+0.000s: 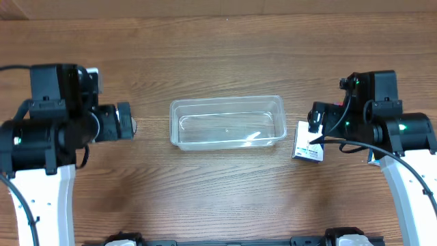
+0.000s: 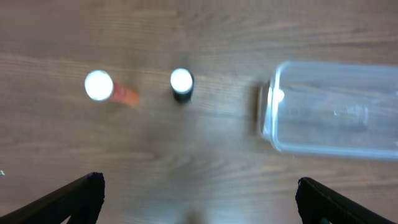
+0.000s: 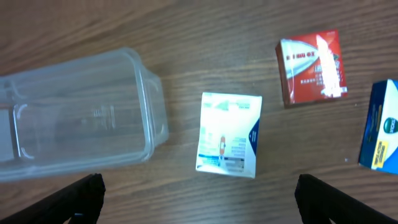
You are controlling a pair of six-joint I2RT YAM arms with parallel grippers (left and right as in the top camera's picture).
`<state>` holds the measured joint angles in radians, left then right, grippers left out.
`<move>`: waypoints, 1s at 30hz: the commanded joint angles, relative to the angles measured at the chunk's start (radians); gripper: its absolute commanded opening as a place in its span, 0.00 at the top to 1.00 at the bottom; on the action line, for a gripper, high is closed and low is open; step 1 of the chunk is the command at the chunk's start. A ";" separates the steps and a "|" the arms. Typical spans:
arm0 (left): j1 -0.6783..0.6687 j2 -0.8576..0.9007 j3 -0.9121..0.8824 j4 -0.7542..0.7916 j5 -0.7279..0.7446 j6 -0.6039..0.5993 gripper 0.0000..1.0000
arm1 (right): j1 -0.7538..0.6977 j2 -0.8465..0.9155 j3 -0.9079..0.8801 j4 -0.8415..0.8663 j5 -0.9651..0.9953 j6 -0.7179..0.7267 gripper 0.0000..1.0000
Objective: Pack container
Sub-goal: 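Lower the left gripper onto the dark brown bottle and grasp it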
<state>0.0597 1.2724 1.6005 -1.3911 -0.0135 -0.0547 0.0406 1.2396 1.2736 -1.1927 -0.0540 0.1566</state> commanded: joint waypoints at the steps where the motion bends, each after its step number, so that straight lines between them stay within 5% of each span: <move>1: 0.007 0.085 0.026 0.024 -0.059 0.033 0.00 | -0.060 0.024 0.030 0.001 -0.023 0.005 0.00; 16: 0.008 0.530 0.025 0.109 -0.090 0.086 0.00 | -0.093 0.064 0.029 -0.010 -0.038 0.005 0.00; 26: 0.008 0.676 0.025 0.158 -0.064 0.086 0.00 | -0.093 0.064 0.029 -0.010 -0.038 0.005 0.00; 30: 0.008 0.703 0.025 0.154 -0.064 0.085 0.10 | -0.093 0.064 0.029 -0.011 -0.038 0.005 0.00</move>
<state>0.0608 1.9503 1.6073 -1.2335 -0.0868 0.0113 -0.0471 1.3037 1.2755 -1.2049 -0.0826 0.1570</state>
